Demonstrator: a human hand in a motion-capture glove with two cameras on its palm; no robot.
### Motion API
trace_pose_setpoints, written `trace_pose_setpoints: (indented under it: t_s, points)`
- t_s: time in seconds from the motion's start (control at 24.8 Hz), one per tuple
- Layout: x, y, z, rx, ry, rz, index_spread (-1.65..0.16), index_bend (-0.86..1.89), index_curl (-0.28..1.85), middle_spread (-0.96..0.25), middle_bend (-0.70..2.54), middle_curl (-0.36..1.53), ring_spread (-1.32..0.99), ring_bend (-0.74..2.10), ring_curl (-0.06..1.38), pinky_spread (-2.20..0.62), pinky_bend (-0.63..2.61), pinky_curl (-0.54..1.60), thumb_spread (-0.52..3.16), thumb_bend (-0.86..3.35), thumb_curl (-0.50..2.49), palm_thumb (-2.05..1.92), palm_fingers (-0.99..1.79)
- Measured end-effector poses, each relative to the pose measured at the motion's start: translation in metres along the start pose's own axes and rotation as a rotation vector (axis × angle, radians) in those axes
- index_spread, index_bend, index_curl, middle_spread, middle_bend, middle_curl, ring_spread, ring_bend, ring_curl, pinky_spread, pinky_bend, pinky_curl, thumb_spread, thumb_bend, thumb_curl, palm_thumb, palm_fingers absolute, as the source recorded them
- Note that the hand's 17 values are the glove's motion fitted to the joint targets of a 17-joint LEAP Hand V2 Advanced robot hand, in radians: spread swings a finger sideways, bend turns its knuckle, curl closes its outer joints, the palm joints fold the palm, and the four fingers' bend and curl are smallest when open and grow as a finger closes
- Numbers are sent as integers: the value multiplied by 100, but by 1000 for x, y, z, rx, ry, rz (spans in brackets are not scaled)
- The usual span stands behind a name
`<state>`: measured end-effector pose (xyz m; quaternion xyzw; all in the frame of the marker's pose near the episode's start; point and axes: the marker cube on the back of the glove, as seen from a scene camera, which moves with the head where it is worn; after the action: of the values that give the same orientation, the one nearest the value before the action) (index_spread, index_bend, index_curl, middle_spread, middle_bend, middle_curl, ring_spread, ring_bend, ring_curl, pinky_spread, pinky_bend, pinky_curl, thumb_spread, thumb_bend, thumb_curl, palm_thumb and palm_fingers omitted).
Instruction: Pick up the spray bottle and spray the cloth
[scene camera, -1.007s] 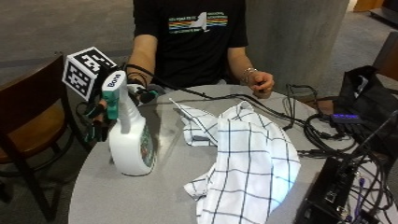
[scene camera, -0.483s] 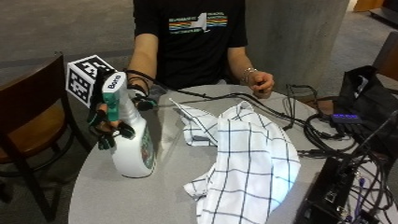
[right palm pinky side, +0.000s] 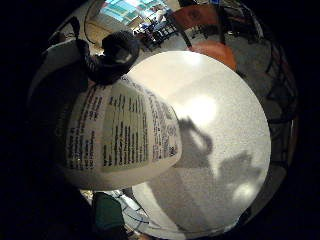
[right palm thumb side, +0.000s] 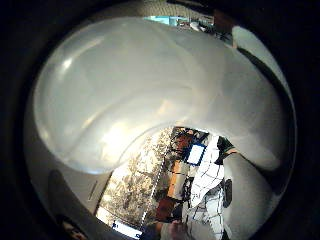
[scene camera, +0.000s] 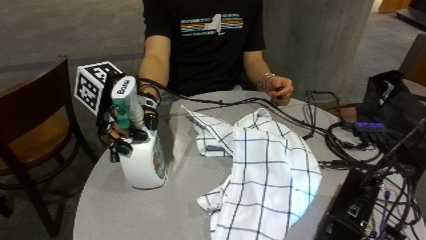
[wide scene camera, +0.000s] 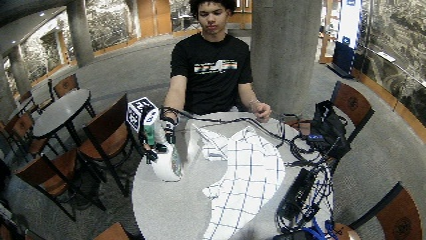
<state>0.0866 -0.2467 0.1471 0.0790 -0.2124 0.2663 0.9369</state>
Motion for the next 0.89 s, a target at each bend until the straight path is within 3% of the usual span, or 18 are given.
trace_pose_setpoints:
  t_s: [0.6,0.89]
  points:
    - [-3,-1,0,13,-24,-52,-22,42,37,-9,59,47,-19,46,40,30,16,26,38,-1,60,113,113]
    - [-3,2,-3,-76,-28,-74,-21,42,41,-9,58,48,-21,45,41,29,15,26,30,-2,64,113,114]
